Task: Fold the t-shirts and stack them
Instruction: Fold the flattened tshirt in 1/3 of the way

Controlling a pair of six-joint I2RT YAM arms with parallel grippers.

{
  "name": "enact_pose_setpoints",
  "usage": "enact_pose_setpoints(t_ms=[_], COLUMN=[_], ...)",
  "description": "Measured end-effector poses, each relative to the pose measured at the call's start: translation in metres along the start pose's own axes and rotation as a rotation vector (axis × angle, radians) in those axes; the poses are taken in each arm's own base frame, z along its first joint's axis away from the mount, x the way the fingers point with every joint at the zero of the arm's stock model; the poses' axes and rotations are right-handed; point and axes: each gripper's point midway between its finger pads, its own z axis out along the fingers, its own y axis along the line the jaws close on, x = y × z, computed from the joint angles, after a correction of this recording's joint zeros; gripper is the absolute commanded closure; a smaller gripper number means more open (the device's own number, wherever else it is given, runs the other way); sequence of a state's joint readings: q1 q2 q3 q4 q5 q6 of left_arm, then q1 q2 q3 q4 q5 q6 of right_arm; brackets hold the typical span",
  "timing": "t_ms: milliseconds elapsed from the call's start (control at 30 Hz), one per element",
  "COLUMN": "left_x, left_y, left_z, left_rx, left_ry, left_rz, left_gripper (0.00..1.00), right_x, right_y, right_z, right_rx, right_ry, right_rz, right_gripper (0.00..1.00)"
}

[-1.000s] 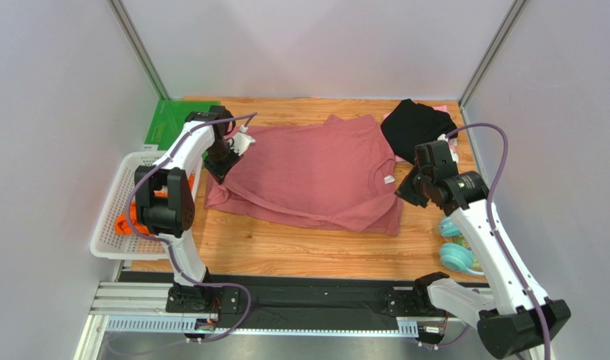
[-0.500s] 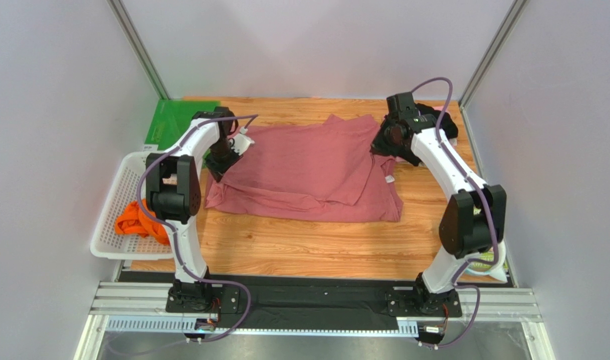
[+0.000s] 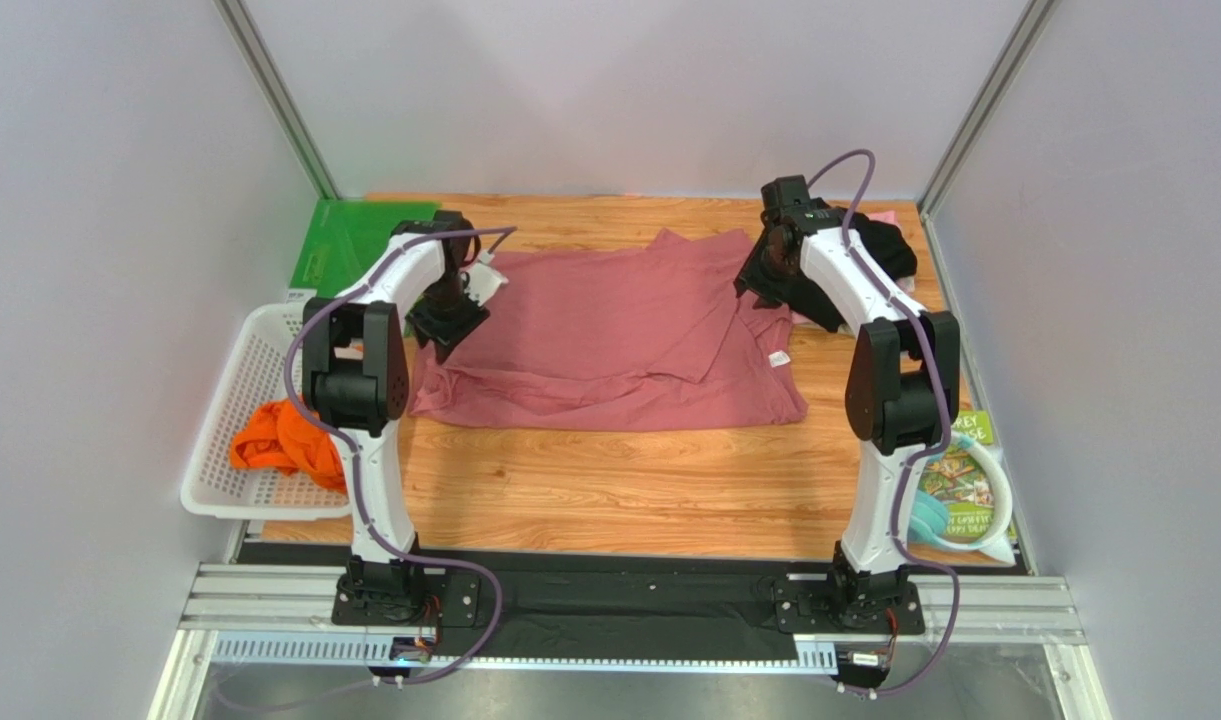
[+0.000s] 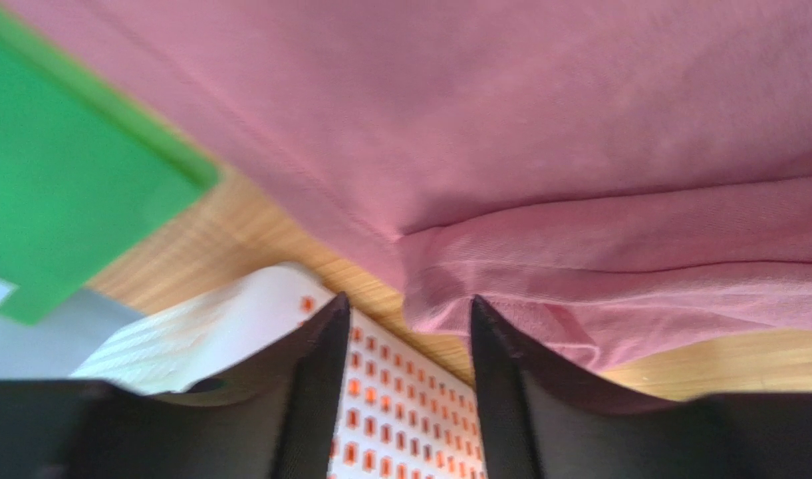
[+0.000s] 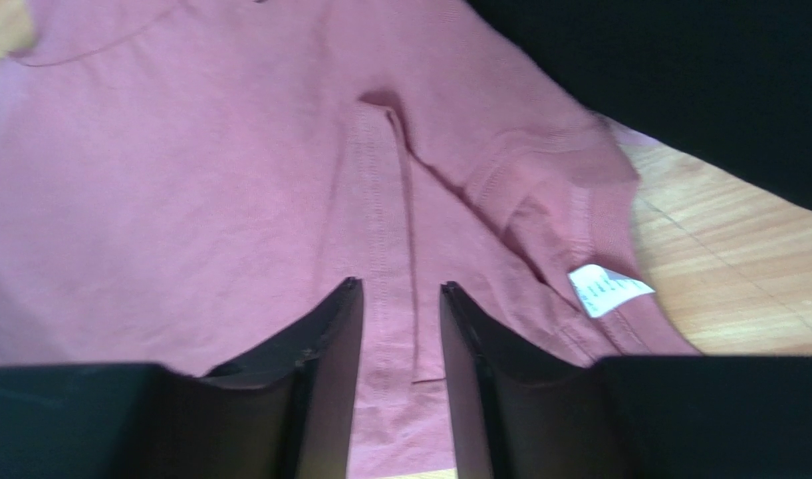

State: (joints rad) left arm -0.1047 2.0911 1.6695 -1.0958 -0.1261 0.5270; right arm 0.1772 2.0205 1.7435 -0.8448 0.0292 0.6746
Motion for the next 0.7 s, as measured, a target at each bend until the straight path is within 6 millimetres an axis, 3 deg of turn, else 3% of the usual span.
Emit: enact_pose_setpoints(t_ms=[33, 200, 333, 433, 533, 600, 700], left_x=[-0.003, -0.018, -0.019, -0.019, -0.020, -0.022, -0.022], left_y=[0.004, 0.026, 0.026, 0.006, -0.033, -0.058, -0.085], left_z=[-0.004, -0.023, -0.033, -0.050, -0.072, -0.078, -0.067], left_rx=[-0.016, -0.101, -0.114, -0.084, -0.042, -0.009, 0.064], left_ry=[-0.008, -0.059, -0.073, -0.112, -0.162, -0.184, -0.167], left_rz=[-0.003, -0.018, -0.028, -0.014, 0.054, 0.099, 0.130], left_gripper=[0.49, 0.57, 0.57, 0.56, 0.56, 0.58, 0.59], right_x=[0.001, -0.007, -0.010, 0.005, 0.038, 0.060, 0.098], right_y=[-0.003, -0.017, -0.020, -0.021, -0.020, -0.020, -0.026], right_z=[0.001, -0.008, -0.036, -0.075, -0.103, -0.103, -0.077], right_rx=[0.014, 0.090, 0.086, 0.020, -0.081, -0.118, -0.123], right_ry=[0.001, -0.023, -0.071, -0.096, -0.069, -0.022, 0.090], right_rz=[-0.001, -0.019, -0.023, -0.021, -0.022, -0.026, -0.027], right_gripper=[0.48, 0.50, 0.52, 0.52, 0.54, 0.55, 0.56])
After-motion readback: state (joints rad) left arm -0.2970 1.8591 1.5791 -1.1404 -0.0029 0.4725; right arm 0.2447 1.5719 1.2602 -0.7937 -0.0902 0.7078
